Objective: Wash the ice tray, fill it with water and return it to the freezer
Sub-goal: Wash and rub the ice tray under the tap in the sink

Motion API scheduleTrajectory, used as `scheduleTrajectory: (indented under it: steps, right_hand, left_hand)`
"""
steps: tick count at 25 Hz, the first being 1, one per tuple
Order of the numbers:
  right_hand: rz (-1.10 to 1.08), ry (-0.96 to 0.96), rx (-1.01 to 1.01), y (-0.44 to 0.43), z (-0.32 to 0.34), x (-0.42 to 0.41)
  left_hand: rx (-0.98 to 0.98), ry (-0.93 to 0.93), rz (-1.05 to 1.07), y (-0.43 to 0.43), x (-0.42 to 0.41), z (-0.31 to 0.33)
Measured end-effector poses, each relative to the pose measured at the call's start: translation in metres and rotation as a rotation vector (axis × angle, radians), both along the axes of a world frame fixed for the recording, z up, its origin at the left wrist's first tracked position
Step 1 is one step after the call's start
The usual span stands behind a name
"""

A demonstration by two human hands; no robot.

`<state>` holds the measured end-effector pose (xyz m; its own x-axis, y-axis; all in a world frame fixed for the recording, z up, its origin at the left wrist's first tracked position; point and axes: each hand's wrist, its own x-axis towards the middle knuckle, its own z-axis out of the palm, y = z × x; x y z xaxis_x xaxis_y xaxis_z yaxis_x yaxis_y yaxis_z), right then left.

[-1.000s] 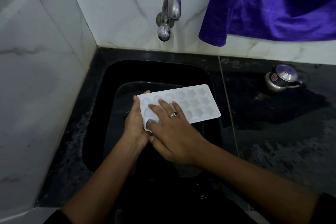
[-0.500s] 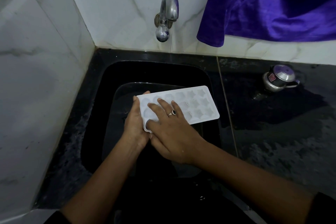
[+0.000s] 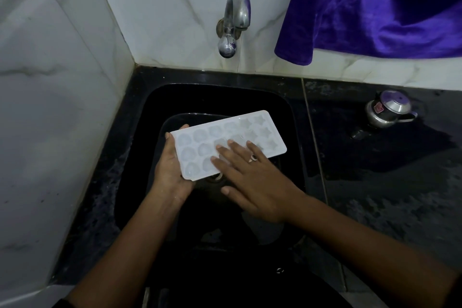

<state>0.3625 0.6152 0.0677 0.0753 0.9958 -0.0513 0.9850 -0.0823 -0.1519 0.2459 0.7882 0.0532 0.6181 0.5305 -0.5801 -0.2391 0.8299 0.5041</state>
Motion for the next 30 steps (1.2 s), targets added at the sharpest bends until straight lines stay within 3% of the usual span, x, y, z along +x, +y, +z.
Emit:
scheduleTrajectory:
  steps: [2, 6, 9, 12, 16, 19, 21, 26, 30]
  right_hand:
    - [-0.089, 0.003, -0.007, -0.004, -0.006, 0.022]
    - [-0.465, 0.160, -0.038, 0.010, -0.018, 0.028]
    - [-0.323, 0.242, -0.043, 0.016, -0.015, -0.005]
    - [-0.201, 0.155, -0.020, 0.008, -0.019, 0.007]
    - [-0.526, 0.216, -0.053, 0.017, -0.023, 0.028]
    - [-0.265, 0.282, -0.008, 0.029, -0.014, -0.015]
    - [-0.119, 0.221, 0.027, 0.029, -0.015, -0.022]
    - [-0.367, 0.286, 0.030, 0.031, -0.032, 0.023]
    - [-0.289, 0.393, 0.059, 0.024, -0.032, 0.030]
  left_hand:
    - [0.007, 0.000, 0.002, 0.002, -0.005, -0.001]
    - [0.071, 0.060, 0.016, -0.007, 0.001, -0.007]
    - [0.081, 0.095, 0.034, -0.010, 0.005, -0.008]
    - [0.082, 0.113, 0.028, -0.009, 0.000, -0.008]
    - [0.104, 0.124, 0.022, -0.013, -0.003, -0.008]
    - [0.096, 0.122, 0.046, -0.010, -0.003, -0.003]
    - [0.087, 0.119, 0.042, -0.007, -0.005, 0.003]
    - [0.114, 0.123, 0.028, 0.009, -0.022, 0.016]
    - [0.073, 0.162, 0.005, 0.033, -0.042, 0.025]
